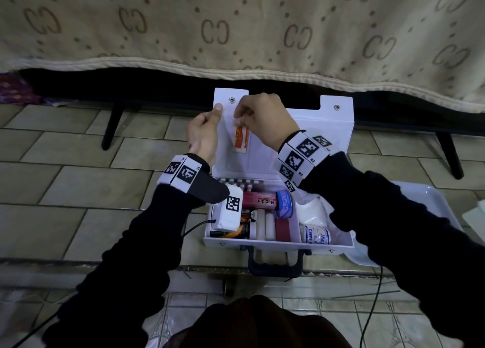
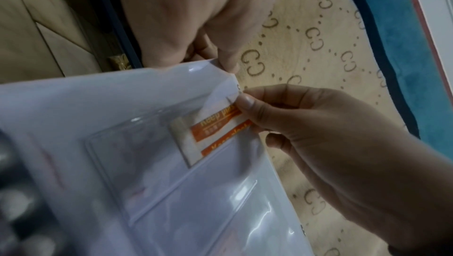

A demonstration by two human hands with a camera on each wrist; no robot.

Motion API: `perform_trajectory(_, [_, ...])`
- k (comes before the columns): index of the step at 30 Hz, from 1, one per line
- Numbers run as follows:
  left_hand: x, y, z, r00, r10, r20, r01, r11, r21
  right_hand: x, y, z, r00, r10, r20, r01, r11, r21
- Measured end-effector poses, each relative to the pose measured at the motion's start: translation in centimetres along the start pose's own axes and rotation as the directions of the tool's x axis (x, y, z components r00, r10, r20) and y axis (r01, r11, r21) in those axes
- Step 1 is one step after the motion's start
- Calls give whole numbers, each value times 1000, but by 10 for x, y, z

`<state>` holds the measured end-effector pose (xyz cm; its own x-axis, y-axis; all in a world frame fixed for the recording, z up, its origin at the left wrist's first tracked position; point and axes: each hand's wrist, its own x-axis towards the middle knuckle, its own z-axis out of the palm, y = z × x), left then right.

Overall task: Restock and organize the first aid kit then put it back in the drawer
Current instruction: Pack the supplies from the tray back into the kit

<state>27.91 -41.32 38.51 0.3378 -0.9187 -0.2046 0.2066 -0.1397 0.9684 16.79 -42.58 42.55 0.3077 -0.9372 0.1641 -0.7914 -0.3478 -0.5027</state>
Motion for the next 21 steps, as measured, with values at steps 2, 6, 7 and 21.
perform_trajectory(2, [-1,2,1,1000,-10,-5,10,1000,-2,0,1,2,1000,-5,21,6,1000,-30])
perform_trajectory(6, [-1,2,2,1000,-23,-13,23,1000,-9,-7,3,9,999,-52,-16,49,991,-121])
perform_trajectory(7, [-1,1,2,1000,-25,-14,25,1000,-12,-9,4,11,997,-70,-29,64,985,-161])
perform_trajectory(21, [7,-1,1,1000,-21,1,21,999,25,-16,8,22,993,-93,-75,62,938,-342])
